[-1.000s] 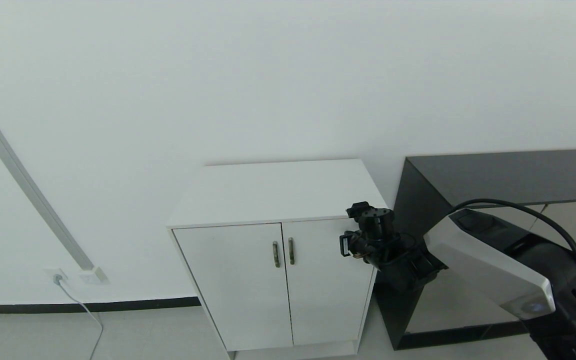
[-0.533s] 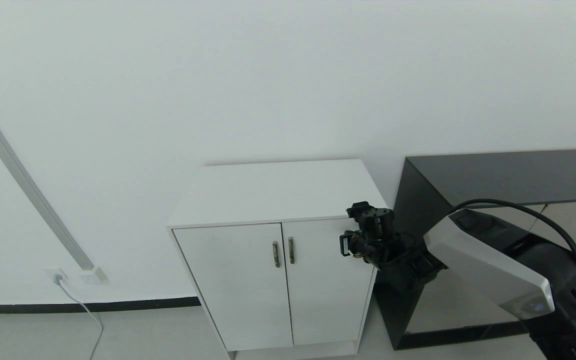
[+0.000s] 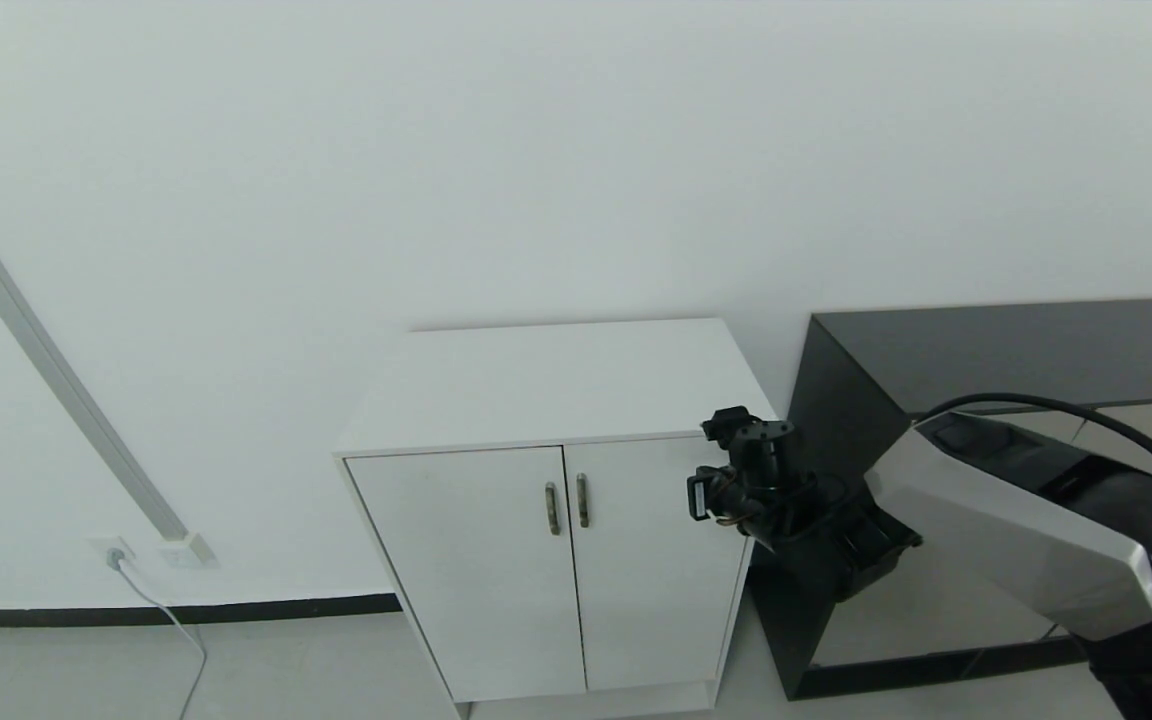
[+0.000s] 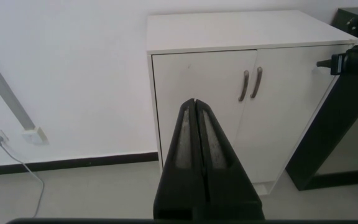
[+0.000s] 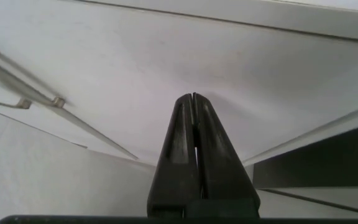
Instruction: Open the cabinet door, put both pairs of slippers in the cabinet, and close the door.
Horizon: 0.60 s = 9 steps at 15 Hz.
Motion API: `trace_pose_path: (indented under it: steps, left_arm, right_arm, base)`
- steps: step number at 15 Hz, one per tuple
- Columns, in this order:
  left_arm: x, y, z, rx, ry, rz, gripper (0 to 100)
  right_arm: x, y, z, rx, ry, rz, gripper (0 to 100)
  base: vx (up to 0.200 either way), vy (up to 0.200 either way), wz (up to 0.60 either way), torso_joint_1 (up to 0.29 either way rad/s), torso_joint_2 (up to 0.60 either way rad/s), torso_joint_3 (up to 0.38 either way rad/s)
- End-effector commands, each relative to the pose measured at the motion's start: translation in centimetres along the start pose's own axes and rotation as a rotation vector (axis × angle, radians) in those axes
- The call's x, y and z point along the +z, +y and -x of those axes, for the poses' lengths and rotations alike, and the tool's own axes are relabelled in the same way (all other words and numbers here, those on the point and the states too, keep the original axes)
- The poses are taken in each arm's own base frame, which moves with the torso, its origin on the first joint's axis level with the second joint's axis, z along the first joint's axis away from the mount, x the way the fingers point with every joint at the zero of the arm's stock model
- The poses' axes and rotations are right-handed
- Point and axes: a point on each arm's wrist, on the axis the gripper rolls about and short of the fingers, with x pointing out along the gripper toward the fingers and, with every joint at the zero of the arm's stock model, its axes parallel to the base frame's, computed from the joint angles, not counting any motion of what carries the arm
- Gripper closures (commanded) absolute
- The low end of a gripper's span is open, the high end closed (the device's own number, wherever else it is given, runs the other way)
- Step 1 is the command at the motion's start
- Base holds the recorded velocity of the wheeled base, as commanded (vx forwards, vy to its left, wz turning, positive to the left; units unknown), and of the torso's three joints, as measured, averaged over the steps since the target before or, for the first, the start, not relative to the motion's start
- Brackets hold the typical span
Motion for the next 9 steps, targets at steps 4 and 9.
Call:
trace_pose_path:
  steps: [4,9]
  left_arm:
    - [0.0,0.0,0.0,0.000,0.001,0.001,100]
    - [0.0,0.0,0.0,0.001,0.001,0.000,100]
  right_arm:
    - [3.3,0.1,7.2,0.027,-0.058,-0.004,100]
    - [6.0,-3.4,14.5,-0.137,-0.104,-0.025,100]
  base:
    - [0.000,0.000,0.00,0.000,0.00,0.000]
    - [0.000,0.000,0.00,0.000,0.00,0.000]
